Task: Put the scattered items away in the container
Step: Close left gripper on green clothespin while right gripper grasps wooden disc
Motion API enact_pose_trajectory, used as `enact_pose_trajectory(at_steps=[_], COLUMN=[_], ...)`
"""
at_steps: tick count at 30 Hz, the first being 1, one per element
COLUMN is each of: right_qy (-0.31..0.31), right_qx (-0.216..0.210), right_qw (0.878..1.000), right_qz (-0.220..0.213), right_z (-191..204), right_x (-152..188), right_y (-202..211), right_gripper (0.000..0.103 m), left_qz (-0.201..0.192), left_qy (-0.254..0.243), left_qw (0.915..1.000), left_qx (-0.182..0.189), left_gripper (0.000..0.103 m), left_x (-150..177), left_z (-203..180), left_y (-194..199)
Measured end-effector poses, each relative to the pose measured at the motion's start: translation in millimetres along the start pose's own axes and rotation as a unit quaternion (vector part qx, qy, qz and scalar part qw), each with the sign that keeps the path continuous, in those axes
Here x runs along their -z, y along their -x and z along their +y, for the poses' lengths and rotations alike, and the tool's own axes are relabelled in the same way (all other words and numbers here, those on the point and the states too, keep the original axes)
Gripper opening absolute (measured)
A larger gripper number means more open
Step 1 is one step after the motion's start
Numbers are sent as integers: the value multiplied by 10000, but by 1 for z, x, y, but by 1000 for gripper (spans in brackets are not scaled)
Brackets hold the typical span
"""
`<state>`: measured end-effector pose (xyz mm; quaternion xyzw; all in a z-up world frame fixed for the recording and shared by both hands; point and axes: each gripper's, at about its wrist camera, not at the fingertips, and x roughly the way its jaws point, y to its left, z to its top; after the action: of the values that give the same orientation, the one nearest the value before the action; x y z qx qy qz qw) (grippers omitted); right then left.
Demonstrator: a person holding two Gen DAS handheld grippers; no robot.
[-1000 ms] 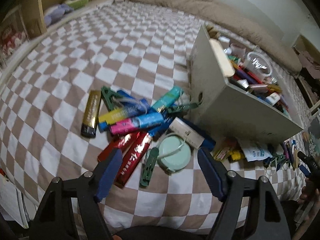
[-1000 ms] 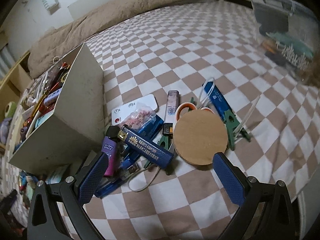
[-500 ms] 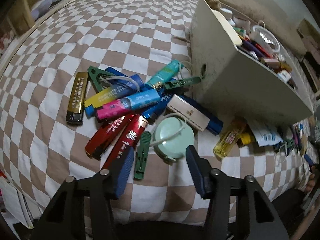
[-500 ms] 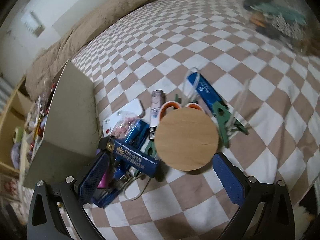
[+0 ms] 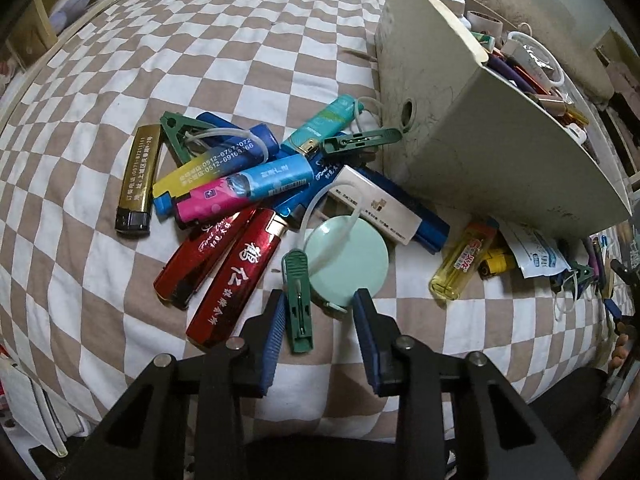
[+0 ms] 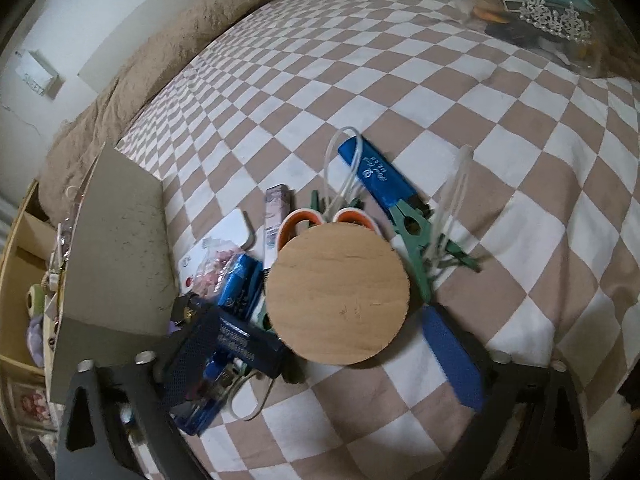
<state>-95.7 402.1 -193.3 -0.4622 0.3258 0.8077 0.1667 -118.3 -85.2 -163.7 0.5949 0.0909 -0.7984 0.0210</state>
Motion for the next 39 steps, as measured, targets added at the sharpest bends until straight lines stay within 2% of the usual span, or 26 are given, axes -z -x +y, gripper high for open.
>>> enact_pose_trajectory(at_steps=[3,5,12,27,39], right_qy=[12,69,-13,32,202], right_qx=[123,220,-4,-230,-347], right_qw=[9999,9997,10000,9996,9986], right_qz=[-3,-25,-68,-139,-338], right_z=[-2,-1,-4,2,8], right_x=[0,1,3,8,12], right_y=[0,0,4,8,17], right_gripper=[82,69,69,69,69], left_qz=[-7,-8,-8,-224,-562], left_qy=[26,62,331,568,645], left_qw=[10000,10000,9988,9973,9951], left_qx=[19,61,351,409,495], left_gripper=[34,33,20,12,11], left_x=[-5,-4,-3,1,3], left_z=[0,1,13,16,18], left_y=[-5,-5,-3,6,16])
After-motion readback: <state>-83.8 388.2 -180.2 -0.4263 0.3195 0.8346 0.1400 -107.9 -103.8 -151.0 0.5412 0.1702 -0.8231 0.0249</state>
